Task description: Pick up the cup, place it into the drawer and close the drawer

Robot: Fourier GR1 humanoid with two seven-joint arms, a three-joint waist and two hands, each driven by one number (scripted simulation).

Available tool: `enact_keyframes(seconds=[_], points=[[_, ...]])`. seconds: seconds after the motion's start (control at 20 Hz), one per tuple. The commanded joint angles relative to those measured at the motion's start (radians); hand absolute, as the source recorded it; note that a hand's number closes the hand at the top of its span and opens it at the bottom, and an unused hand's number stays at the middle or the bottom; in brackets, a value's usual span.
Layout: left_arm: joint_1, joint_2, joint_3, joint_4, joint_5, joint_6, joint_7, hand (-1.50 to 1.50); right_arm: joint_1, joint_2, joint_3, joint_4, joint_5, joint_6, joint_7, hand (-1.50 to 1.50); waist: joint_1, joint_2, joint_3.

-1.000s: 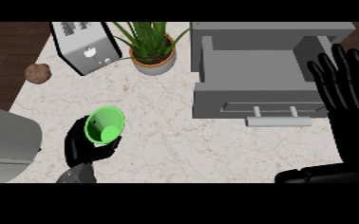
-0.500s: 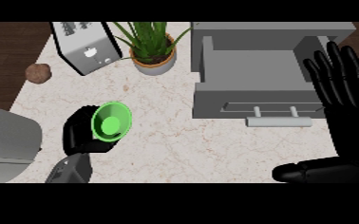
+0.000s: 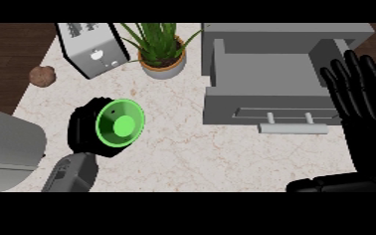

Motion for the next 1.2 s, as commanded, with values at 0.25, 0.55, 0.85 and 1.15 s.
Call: enact_keyframes(seconds=[0.25,0.55,0.85,1.15], points=[[-0.128,-0.05,-0.059,-0.317,0.04,0.12,0.341,1.5,0.014,-0.026,-0.059,0.08,-0.032,0.048,-0.078,-1.5,-0.007,0.003,0.0],[-0.222,-0.103,-0.102,-0.453,0.005,0.263,0.512,1.5,-0.017,-0.023,-0.034,0.067,-0.017,0.036,-0.044,-1.5,-0.009,0.003,0.0],[-0.395,-0.099,-0.093,-0.434,-0.035,0.341,0.64,1.5,-0.024,-0.009,-0.017,0.011,-0.015,0.007,0.001,-1.5,-0.014,0.004,-0.001],[-0.548,-0.107,-0.096,-0.326,-0.081,0.386,0.672,1.5,0.038,0.024,0.019,0.028,0.038,0.016,-0.076,-1.5,-0.016,0.005,-0.001]])
